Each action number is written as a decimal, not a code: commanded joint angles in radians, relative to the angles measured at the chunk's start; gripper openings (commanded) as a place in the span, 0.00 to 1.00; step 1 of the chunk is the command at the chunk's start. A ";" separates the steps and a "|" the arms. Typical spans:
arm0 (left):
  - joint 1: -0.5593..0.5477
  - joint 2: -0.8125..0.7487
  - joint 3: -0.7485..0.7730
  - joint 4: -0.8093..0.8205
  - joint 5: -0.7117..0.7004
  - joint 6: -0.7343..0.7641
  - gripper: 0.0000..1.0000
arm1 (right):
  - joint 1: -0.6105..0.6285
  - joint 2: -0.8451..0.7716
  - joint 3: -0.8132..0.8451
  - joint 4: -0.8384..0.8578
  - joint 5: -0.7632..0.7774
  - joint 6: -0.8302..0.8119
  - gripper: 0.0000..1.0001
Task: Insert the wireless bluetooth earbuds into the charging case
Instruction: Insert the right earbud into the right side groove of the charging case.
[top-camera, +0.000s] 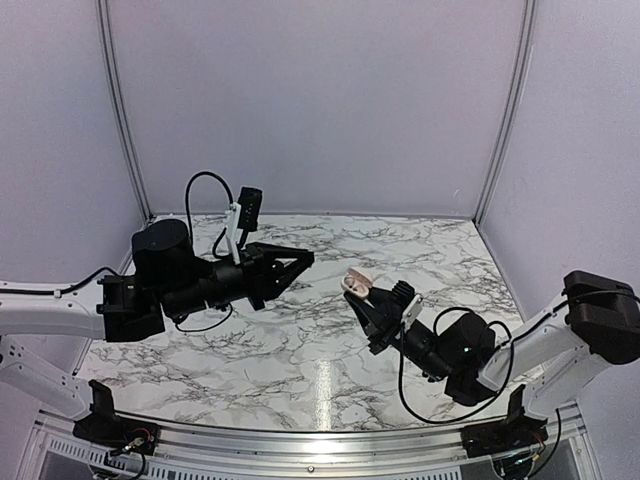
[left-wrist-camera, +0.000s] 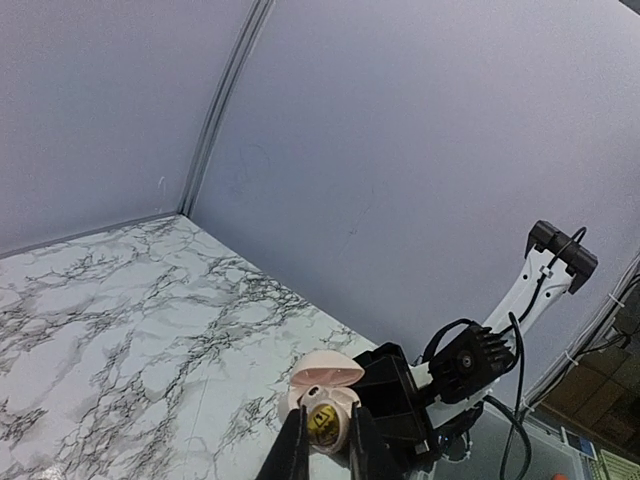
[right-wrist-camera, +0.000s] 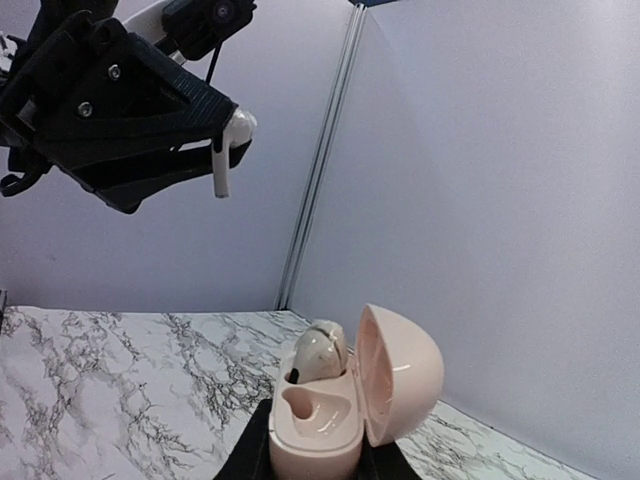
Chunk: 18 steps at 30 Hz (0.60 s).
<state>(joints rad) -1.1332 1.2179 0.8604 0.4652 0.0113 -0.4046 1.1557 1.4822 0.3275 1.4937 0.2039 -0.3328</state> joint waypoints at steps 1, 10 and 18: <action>-0.017 0.057 0.023 0.163 0.027 -0.040 0.14 | 0.016 0.060 0.092 0.114 0.111 -0.018 0.00; -0.019 0.105 0.031 0.224 0.013 -0.054 0.14 | 0.016 0.091 0.214 -0.039 0.155 0.081 0.00; -0.019 0.148 0.046 0.247 -0.044 -0.082 0.14 | 0.042 0.130 0.261 -0.055 0.221 0.058 0.00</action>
<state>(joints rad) -1.1477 1.3487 0.8707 0.6590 0.0147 -0.4721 1.1744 1.5951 0.5461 1.4567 0.3744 -0.2733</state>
